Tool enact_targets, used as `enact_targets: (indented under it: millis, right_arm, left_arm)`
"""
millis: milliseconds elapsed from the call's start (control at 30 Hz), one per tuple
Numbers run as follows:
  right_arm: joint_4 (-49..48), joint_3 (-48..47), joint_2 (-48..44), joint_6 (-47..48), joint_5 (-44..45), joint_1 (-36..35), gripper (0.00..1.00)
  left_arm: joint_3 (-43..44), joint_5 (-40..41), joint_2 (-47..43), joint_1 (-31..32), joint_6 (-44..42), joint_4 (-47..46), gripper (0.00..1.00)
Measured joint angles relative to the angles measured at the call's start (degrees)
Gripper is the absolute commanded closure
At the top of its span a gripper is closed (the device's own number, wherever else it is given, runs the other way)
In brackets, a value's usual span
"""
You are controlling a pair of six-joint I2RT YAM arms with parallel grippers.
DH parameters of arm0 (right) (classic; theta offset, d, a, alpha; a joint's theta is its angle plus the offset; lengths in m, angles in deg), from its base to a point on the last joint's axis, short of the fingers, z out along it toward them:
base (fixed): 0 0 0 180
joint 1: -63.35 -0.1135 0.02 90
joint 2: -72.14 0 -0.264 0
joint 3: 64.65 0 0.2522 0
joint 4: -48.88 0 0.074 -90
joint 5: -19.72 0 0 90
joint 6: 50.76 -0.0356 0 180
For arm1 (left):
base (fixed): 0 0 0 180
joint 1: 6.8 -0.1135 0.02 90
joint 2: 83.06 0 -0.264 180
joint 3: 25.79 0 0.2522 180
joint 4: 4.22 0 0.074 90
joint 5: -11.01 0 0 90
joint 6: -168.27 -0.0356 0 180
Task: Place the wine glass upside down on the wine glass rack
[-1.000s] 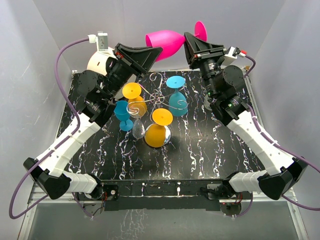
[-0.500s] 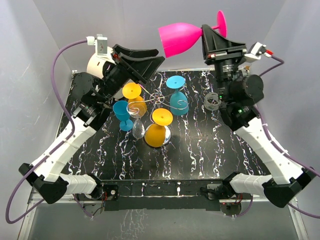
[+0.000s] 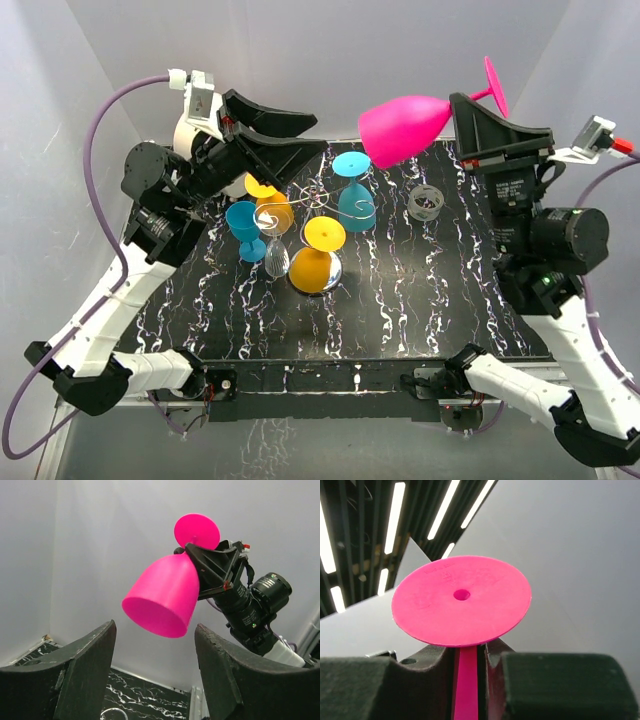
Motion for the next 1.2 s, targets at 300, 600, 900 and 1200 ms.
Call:
enact_targets:
  millis: [300,600,900,1200]
  right_arm:
    - [17.1,0.0,-10.0,10.3,-2.2,0.0,1.00]
    - [27.9,2.9,-16.3,20.8,-1.8,0.0,1.00]
    - [35.6,13.3,-16.8,24.4,-2.0,0.0,1.00]
    - [36.9,13.6,-16.9,27.8,-3.1,0.0,1.00]
  left_arm:
    - [6.9,-10.7,5.7,0.0,5.4,-1.3,0.37]
    - [7.7,-11.9,13.3,2.6,17.6,-6.8,0.37]
    - [8.3,-5.7,15.3,5.2,23.0,-1.9,0.40]
    - [9.9,-0.3,15.1,5.3,25.0,7.5,0.40]
